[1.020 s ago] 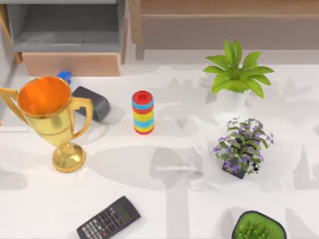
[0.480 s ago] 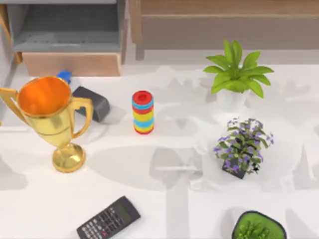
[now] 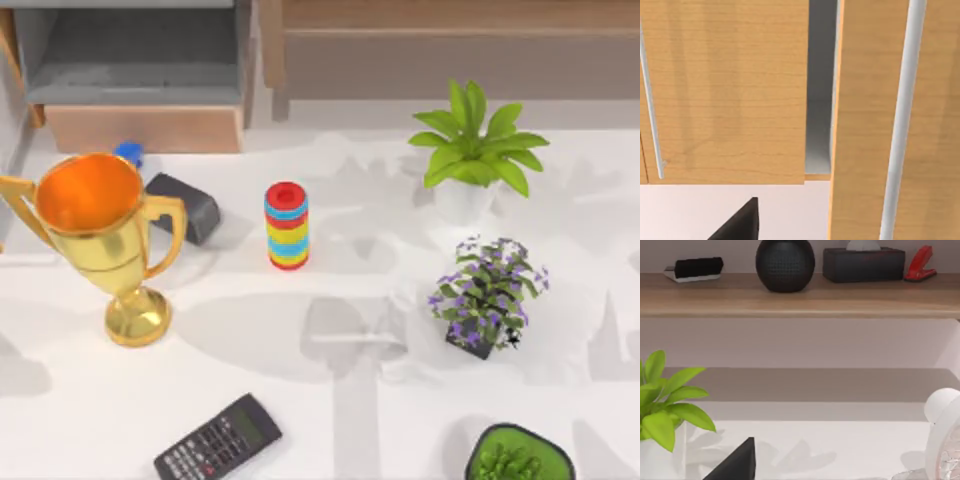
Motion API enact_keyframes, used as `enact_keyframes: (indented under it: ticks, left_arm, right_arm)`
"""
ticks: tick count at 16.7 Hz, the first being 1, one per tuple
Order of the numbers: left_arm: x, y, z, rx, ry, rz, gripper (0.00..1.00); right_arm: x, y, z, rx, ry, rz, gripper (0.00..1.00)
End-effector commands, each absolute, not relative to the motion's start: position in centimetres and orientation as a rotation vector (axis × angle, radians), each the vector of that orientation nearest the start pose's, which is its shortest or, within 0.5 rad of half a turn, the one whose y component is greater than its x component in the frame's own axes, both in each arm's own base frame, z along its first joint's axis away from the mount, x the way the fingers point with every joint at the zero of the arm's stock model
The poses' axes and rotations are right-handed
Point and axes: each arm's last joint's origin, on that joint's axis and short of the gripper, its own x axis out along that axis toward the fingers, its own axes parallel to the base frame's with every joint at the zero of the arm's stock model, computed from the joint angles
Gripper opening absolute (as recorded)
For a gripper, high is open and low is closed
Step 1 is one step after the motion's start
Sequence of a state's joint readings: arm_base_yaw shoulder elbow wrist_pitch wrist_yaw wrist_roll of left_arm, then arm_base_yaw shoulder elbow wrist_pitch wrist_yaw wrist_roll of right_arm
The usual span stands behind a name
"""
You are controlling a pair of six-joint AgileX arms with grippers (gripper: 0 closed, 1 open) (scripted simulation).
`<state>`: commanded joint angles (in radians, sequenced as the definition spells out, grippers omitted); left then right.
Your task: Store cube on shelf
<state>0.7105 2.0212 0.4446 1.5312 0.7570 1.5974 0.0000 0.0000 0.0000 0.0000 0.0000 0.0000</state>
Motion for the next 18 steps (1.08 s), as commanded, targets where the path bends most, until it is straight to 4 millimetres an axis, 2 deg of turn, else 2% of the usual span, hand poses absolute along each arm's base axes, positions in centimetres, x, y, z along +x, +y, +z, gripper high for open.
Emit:
enact_keyframes:
  ticks: [2, 6, 8, 11, 14, 18]
  left_arm:
    - [22.6, 17.4, 8.8, 1.557, 0.000, -0.037, 1.00]
    - [22.7, 17.3, 8.7, 1.555, 0.000, -0.041, 1.00]
    - [22.7, 18.0, 8.9, 1.561, 0.020, -0.014, 1.00]
    - [23.0, 20.6, 9.7, 1.565, 0.103, 0.075, 1.00]
    - [23.8, 24.0, 10.7, 1.529, 0.216, 0.166, 1.00]
    - [26.0, 28.5, 12.8, 1.407, 0.361, 0.243, 1.00]
  right_arm:
    - [10.6, -0.1, 16.0, 0.000, 0.000, 0.000, 1.00]
    - [10.6, -0.1, 16.0, 0.000, 0.000, 0.000, 1.00]
    - [10.6, -0.1, 16.0, 0.000, 0.000, 0.000, 1.00]
    - [10.6, -0.1, 16.0, 0.000, 0.000, 0.000, 1.00]
    - [10.6, -0.1, 16.0, 0.000, 0.000, 0.000, 1.00]
    - [10.6, -0.1, 16.0, 0.000, 0.000, 0.000, 1.00]
